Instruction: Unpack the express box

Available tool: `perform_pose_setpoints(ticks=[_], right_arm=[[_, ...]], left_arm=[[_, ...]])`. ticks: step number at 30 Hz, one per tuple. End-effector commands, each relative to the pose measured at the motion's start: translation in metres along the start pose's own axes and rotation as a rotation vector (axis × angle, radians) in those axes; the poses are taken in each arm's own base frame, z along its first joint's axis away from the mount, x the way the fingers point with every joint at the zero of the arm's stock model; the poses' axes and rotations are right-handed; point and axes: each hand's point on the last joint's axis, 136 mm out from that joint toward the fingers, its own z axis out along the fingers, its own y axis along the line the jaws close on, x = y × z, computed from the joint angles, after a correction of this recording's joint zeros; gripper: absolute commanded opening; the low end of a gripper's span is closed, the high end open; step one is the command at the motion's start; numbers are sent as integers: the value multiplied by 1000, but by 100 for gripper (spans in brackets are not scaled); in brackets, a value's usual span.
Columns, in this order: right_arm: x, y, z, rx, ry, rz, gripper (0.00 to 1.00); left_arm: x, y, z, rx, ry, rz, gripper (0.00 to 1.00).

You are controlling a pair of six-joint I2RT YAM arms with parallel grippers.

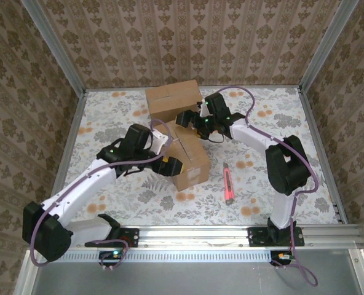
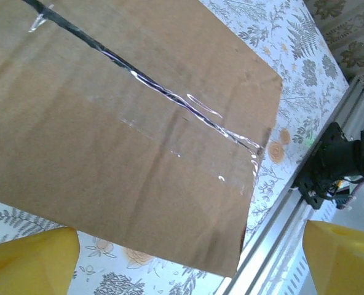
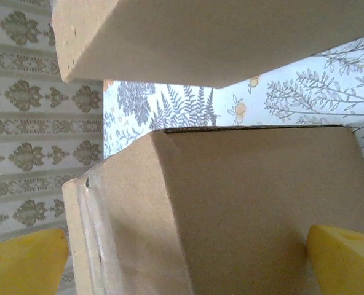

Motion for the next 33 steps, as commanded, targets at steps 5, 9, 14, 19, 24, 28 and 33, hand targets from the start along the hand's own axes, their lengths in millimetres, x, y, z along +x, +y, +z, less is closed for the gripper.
perform_pose_setpoints(ticks=[5, 9, 14, 19, 24, 28, 33], right_arm=[[28, 8, 5, -9, 103, -13, 100], [36, 2, -2, 37, 93, -2, 100], [41, -3, -12, 74, 76, 4, 100], [37, 1, -20, 92, 55, -15, 100], [25, 8, -40, 157, -6, -63, 100], [19, 13, -61, 202, -59, -98, 100], [18, 12, -87, 262, -108, -123, 100]], left_arm=[[-6, -2, -8, -29, -55, -9, 96], [-5, 5, -12, -84, -48, -25, 97], [-1, 10, -11, -108, -26, -47, 98], [0, 9, -12, -106, -26, -59, 100], [-9, -2, -23, -88, -68, -36, 100], [-13, -8, -27, -71, -81, -28, 100], [-13, -12, -28, -51, -78, -36, 100]])
